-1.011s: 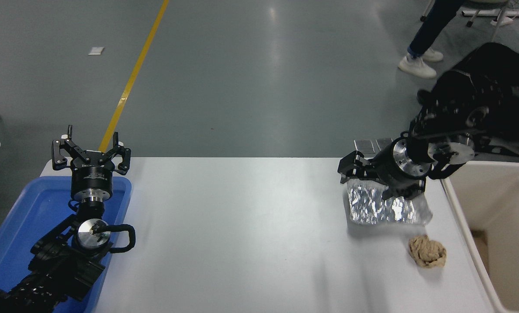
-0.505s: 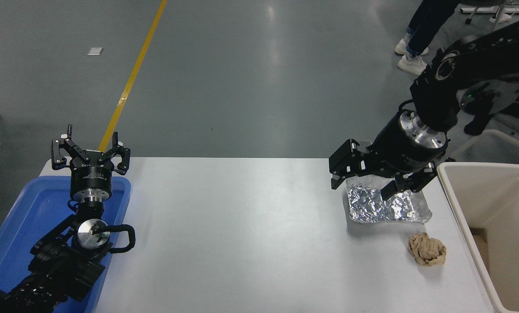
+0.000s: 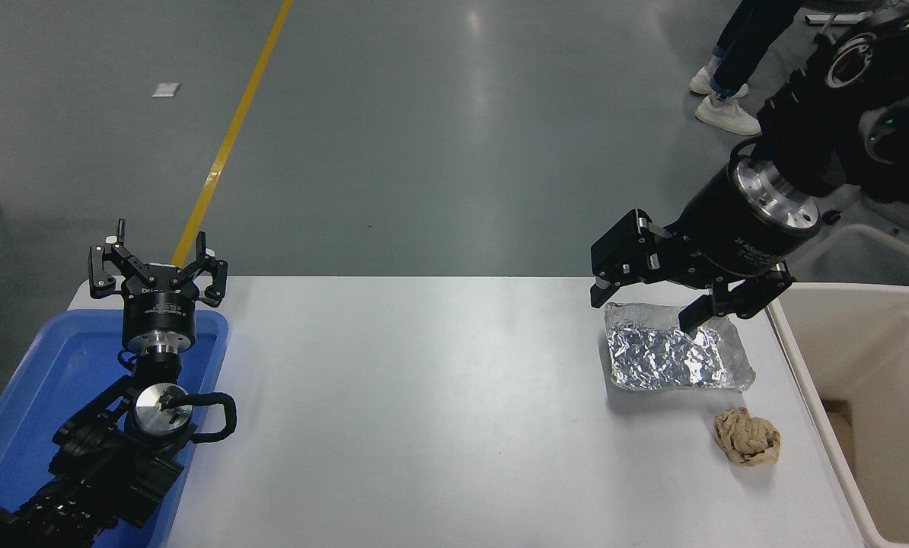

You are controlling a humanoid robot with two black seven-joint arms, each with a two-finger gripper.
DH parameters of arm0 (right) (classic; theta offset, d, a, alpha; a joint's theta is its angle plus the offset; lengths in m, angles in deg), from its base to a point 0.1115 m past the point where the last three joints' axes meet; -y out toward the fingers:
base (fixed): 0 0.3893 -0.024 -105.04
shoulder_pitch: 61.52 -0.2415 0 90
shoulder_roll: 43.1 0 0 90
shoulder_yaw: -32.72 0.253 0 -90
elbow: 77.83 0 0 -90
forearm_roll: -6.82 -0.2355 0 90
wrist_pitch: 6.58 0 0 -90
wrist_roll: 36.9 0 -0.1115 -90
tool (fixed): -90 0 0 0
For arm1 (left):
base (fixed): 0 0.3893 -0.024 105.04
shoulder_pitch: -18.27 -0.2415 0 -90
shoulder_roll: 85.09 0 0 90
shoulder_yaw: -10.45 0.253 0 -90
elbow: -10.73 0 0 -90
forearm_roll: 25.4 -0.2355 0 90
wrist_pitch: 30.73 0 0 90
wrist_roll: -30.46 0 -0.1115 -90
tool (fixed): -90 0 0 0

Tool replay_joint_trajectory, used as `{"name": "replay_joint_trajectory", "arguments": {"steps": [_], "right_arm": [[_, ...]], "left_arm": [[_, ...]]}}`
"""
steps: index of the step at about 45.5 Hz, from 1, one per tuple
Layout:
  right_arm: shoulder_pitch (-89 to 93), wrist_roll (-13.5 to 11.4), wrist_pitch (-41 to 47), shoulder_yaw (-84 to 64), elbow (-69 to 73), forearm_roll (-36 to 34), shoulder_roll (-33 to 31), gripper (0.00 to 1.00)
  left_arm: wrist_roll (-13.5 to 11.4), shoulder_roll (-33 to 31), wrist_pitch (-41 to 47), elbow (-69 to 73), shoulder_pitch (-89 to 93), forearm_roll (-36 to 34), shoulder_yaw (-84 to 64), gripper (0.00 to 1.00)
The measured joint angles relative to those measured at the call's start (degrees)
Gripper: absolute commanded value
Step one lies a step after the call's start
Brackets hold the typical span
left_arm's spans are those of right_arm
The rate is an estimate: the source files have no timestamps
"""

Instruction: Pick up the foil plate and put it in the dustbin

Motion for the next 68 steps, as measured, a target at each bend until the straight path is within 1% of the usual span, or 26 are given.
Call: {"name": "replay_joint_trajectory", "arguments": {"steps": [9, 26, 42, 49, 58, 63, 68], "right_arm": [[9.05, -0.02, 0.05, 0.72, -5.91, -0.12, -2.96, 1.0], [34.64, -0.03, -0.73, 8.04, -31.07, -0.39, -4.47, 1.0], [50.34, -0.11, -6.58, 13.96, -42.26, -0.34, -5.56, 1.0], [58.31, -0.02, -11.48, 20.95, -47.86, -0.34, -5.92, 1.0], [65.91, 0.13, -17.46, 29.71, -51.54, -0.05, -6.18, 1.0], [68.24, 0.87, -20.2, 32.53, -52.52, 0.79, -6.09, 1.0], [69.79, 3.19, -24.12, 33.96, -53.05, 3.57, -6.0, 1.0]], "left_arm": [[0.0, -0.02, 0.0, 0.0, 0.0, 0.01, 0.0, 0.99], [-0.01, -0.05, 0.01, 0.0, 0.0, 0.01, 0.0, 0.99], [-0.01, -0.08, 0.0, 0.0, 0.01, 0.01, 0.0, 0.99], [-0.01, -0.06, 0.0, 0.0, 0.0, 0.01, 0.0, 0.99], [0.0, -0.04, 0.0, 0.0, 0.01, 0.07, -0.01, 0.99], [0.0, -0.04, 0.0, 0.0, 0.0, 0.08, -0.02, 0.99], [0.0, -0.04, 0.0, 0.0, 0.01, 0.09, -0.04, 0.99]]}}
